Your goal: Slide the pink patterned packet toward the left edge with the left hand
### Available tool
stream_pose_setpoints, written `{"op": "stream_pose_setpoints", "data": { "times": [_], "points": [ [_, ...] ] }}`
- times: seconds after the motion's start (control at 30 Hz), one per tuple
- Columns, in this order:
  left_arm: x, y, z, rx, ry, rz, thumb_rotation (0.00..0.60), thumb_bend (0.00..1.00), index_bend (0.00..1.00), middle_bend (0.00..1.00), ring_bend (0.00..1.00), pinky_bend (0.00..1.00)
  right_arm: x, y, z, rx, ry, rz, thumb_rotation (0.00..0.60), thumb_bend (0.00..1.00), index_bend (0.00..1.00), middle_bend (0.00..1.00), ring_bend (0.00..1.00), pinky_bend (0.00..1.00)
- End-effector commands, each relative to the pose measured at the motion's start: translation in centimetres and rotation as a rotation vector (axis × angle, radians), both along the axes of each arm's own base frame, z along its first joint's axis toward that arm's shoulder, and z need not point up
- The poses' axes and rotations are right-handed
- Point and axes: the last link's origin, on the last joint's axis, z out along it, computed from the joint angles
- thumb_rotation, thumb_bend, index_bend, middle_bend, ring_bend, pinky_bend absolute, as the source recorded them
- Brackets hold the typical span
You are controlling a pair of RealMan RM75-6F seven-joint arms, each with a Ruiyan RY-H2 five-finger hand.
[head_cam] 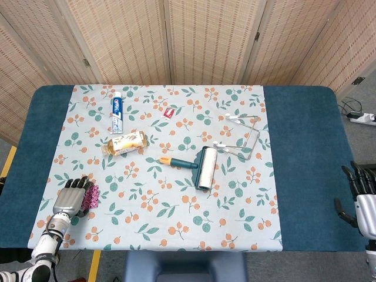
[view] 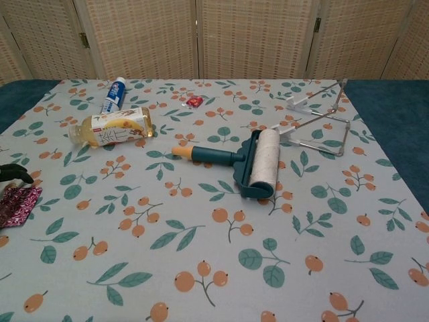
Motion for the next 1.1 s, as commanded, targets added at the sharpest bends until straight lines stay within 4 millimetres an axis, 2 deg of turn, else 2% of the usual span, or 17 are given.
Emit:
{"op": "stream_pose_setpoints", "data": {
  "times": [0.03, 0.1, 0.2, 0.47, 0.63, 0.83, 1.1],
  "points": [
    [0.0, 0.0, 0.1, 0.002, -0.003, 0.002, 0.6, 0.34, 0.05, 0.0, 0.0, 0.0, 0.0, 0.0, 0.0, 0.0, 0.0, 0.0, 0.6, 0.45, 0.0, 0.0, 0.02, 0.0],
    [0.1, 0.0, 0.2, 0.006, -0.004, 0.001, 0.6, 0.34, 0.01, 0.0, 0.0, 0.0, 0.0, 0.0, 0.0, 0.0, 0.0, 0.0, 0.6, 0.45, 0.0, 0.0, 0.02, 0.0],
    [0.3, 0.1, 0.6, 0.019, -0.026, 0.006, 0.6, 0.34, 0.0, 0.0, 0.0, 0.0, 0.0, 0.0, 0.1, -0.003, 0.0, 0.0, 0.6, 0.45, 0.0, 0.0, 0.02, 0.0],
    [1.5, 1.0, 5.6, 0.237, -0.193, -0.024, 0.6, 0.34, 0.0, 0.0, 0.0, 0.0, 0.3, 0.1, 0.9, -0.009, 0.024, 0.013, 0.6, 0.45, 0.0, 0.0, 0.02, 0.0],
    [1.5, 0.3, 8.2, 0.42, -0.287, -0.099, 0.6, 0.35, 0.05, 0.0, 0.0, 0.0, 0.6, 0.0, 1.0, 0.014, -0.002, 0.02, 0.6, 0.45, 0.0, 0.03, 0.02, 0.0],
    [0.6, -1.8, 9.1, 0.495, -0.288, -0.15, 0.6, 0.35, 0.13, 0.0, 0.0, 0.0, 0.5, -0.2, 0.8, 0.037, -0.03, 0.006, 0.6, 0.45, 0.0, 0.04, 0.02, 0.0],
    [0.2, -4.4, 9.2, 0.51, -0.279, -0.154, 0.6, 0.35, 0.13, 0.0, 0.0, 0.0, 1.0, 0.0, 0.0, 0.052, -0.051, 0.019, 0.6, 0.45, 0.01, 0.04, 0.02, 0.0]
  ]
}}
